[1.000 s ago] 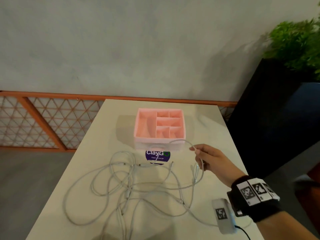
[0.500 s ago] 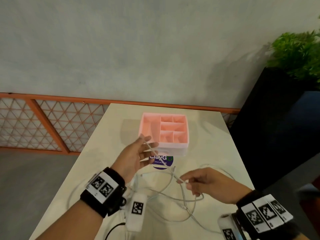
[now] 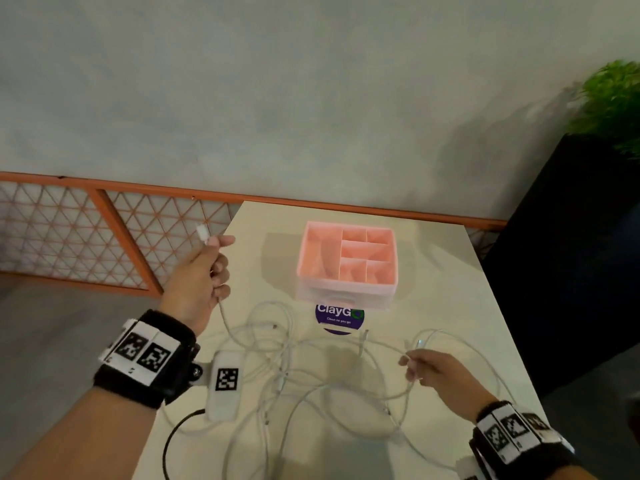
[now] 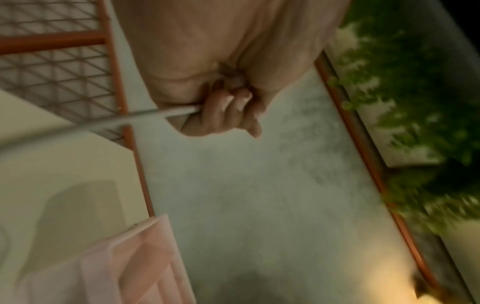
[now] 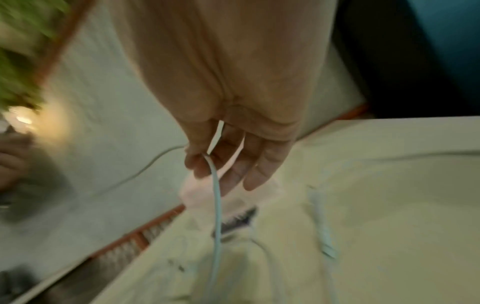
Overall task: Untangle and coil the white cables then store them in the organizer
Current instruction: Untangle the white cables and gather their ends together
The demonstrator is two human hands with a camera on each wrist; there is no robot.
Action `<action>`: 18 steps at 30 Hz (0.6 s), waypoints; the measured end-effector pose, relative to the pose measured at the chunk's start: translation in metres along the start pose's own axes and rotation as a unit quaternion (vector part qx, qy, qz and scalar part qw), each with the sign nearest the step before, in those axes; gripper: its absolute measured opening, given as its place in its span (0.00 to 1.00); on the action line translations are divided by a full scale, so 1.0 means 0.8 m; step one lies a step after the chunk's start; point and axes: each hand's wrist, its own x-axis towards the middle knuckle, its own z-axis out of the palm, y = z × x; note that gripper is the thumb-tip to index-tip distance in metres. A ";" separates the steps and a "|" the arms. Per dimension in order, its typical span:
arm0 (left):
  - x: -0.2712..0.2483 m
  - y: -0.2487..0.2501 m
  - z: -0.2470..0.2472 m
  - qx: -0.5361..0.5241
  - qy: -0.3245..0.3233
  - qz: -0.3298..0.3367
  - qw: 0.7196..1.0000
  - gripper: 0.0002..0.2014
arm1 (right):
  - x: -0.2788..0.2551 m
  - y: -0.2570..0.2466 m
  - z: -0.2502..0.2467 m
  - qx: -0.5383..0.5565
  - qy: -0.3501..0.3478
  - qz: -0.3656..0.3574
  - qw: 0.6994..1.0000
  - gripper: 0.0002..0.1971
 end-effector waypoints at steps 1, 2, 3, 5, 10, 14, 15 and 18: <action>-0.008 -0.002 0.006 0.050 -0.025 0.007 0.998 0.13 | 0.003 -0.023 0.003 0.018 0.010 -0.032 0.999 0.10; -0.018 -0.005 0.015 0.104 -0.055 0.012 0.993 0.13 | 0.005 -0.048 0.006 0.021 0.004 -0.071 0.997 0.12; -0.028 -0.009 0.026 0.154 -0.090 0.017 0.984 0.14 | 0.006 -0.076 0.011 0.012 -0.010 -0.108 0.994 0.13; -0.047 -0.017 0.050 0.233 -0.171 0.027 0.957 0.16 | 0.005 -0.131 0.022 -0.005 -0.030 -0.173 0.985 0.09; -0.070 -0.011 0.081 0.225 -0.267 -0.035 0.936 0.17 | 0.009 -0.200 0.049 0.037 0.011 -0.279 0.960 0.09; -0.074 0.017 0.063 0.216 -0.230 -0.055 0.947 0.19 | 0.023 -0.180 0.055 -0.025 0.004 -0.272 0.962 0.06; -0.073 0.025 0.059 0.202 -0.206 -0.040 0.957 0.18 | 0.029 -0.167 0.058 -0.049 -0.010 -0.259 0.965 0.05; -0.066 0.052 0.041 0.094 -0.121 0.016 0.988 0.17 | 0.054 -0.111 0.070 -0.124 -0.020 -0.192 0.973 0.04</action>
